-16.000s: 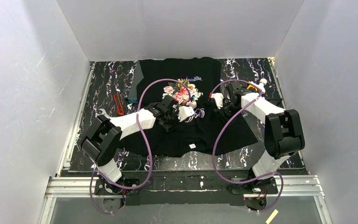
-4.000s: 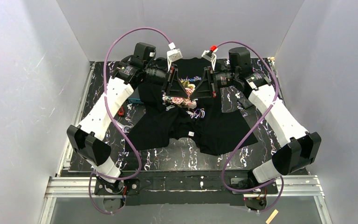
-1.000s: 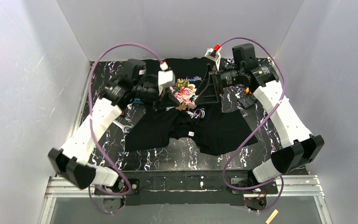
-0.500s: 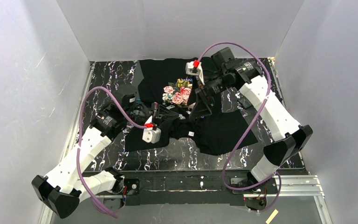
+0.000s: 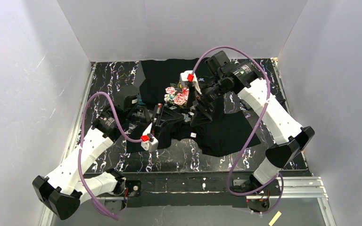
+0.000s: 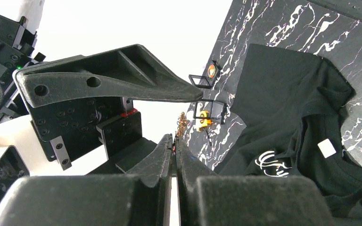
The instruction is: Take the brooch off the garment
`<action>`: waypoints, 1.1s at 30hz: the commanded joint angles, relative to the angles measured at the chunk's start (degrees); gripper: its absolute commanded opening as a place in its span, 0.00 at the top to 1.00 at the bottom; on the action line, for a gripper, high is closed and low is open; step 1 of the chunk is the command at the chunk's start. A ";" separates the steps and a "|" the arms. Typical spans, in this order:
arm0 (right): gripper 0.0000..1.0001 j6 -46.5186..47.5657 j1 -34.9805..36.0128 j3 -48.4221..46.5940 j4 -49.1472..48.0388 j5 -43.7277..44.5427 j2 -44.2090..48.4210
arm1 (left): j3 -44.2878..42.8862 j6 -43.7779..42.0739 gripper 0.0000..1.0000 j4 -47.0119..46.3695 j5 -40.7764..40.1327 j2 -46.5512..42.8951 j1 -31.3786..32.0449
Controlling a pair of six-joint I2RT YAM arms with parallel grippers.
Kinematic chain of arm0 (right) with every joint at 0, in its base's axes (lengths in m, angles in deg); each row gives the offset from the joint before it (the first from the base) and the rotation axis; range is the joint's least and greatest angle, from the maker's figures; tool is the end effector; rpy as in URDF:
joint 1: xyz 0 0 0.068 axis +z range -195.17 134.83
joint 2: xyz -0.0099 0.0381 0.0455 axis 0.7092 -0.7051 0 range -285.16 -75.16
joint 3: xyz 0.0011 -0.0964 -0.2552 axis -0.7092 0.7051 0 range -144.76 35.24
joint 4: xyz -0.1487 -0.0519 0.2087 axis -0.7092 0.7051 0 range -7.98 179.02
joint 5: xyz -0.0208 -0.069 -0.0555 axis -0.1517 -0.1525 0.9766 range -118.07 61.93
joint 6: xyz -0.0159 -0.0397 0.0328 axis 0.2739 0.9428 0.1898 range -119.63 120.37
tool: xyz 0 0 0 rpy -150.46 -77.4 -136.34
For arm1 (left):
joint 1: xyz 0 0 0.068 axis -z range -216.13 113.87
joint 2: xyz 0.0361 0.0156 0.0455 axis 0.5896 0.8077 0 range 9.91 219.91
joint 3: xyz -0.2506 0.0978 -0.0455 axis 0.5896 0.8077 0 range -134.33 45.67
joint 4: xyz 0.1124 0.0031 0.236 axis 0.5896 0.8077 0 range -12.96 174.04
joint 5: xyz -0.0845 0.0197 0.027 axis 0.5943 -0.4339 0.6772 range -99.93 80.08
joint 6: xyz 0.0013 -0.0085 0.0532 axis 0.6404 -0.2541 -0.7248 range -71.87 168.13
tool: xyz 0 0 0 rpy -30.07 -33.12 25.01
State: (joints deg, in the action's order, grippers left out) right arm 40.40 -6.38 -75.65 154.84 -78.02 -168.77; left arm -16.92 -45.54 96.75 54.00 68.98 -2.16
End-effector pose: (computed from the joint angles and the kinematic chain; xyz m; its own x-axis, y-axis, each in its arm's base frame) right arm 0.2226 0.2140 0.4272 -0.0157 -0.5435 -0.8393 -0.9805 -0.1558 0.1193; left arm 0.1572 -0.1444 0.3899 0.9738 -0.1271 -0.1884 0.1692 -0.1478 0.9744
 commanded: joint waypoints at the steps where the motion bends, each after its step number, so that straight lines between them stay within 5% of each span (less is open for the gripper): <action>1: 0.02 2.69 1.78 -3.25 0.76 1.43 0.36 | -0.82 -3.62 1.00 0.54 2.76 0.46 0.29; 21: 0.08 4.19 3.43 -6.71 3.92 1.07 -2.09 | -2.90 -4.94 1.00 2.62 1.69 2.27 0.34; 33: 0.29 5.70 3.44 -7.15 5.40 0.42 -2.38 | -3.13 -5.10 1.00 2.25 1.56 3.13 0.30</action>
State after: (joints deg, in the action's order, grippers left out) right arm 44.73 -3.23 -80.38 158.90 -76.19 -171.28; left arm -18.14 -49.85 98.50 53.95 71.78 -2.16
